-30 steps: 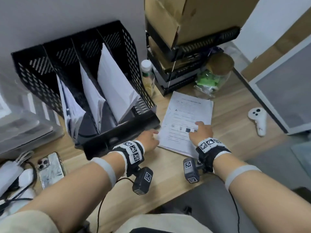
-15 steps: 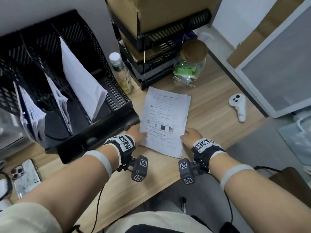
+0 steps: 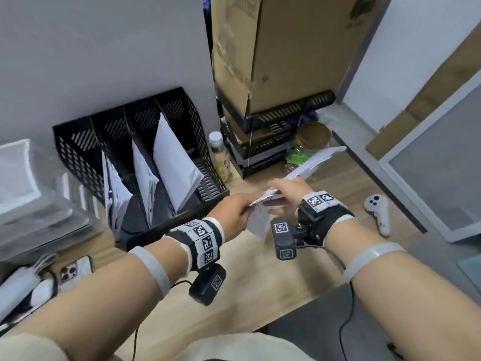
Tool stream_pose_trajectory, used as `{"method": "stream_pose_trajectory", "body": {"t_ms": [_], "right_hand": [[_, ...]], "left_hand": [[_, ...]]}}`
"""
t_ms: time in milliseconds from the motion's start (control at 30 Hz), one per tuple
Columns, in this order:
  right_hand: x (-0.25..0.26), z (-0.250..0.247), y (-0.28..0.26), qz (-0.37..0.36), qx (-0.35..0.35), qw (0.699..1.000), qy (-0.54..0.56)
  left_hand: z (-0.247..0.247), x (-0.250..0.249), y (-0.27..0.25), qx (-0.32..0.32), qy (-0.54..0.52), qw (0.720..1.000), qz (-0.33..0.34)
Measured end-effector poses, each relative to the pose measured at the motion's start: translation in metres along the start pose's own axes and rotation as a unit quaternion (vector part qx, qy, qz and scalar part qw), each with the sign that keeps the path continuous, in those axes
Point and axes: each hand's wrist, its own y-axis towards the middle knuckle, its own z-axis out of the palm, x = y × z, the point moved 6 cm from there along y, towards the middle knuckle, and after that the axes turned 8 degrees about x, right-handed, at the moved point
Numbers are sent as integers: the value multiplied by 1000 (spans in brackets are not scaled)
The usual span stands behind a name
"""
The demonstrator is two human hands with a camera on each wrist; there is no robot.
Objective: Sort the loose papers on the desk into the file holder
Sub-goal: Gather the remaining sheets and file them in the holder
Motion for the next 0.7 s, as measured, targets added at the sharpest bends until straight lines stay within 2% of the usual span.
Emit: {"method": "stream_pose_trajectory", "body": {"t_ms": [67, 167, 200, 267, 300, 367, 467, 600, 700], "right_hand": [[21, 0, 1, -37, -40, 996, -76], [54, 12, -23, -79, -72, 958, -265], [61, 14, -28, -96, -69, 952, -283], [72, 20, -42, -126, -60, 950, -278], [77, 25, -46, -140, -50, 945, -293], [83, 33, -53, -167, -14, 938, -303], [92, 53, -65, -210, 17, 928, -309], [101, 75, -71, -243, 43, 919, -309], [108, 94, -72, -257, 69, 899, -348]], "left_hand": [[-10, -4, -6, 4, 17, 999, 28], [-17, 10, -16, 38, -128, 991, -23], [-20, 15, -18, 37, -170, 984, -45], [-36, 23, -23, -6, -196, 979, -53], [-46, 28, -25, -37, -176, 982, -57], [-64, 46, -28, -90, -105, 985, -104], [-84, 71, -38, -152, -77, 969, -176], [-108, 80, -51, -210, -90, 954, -194], [-121, 86, -55, -231, -120, 947, -186]]}}
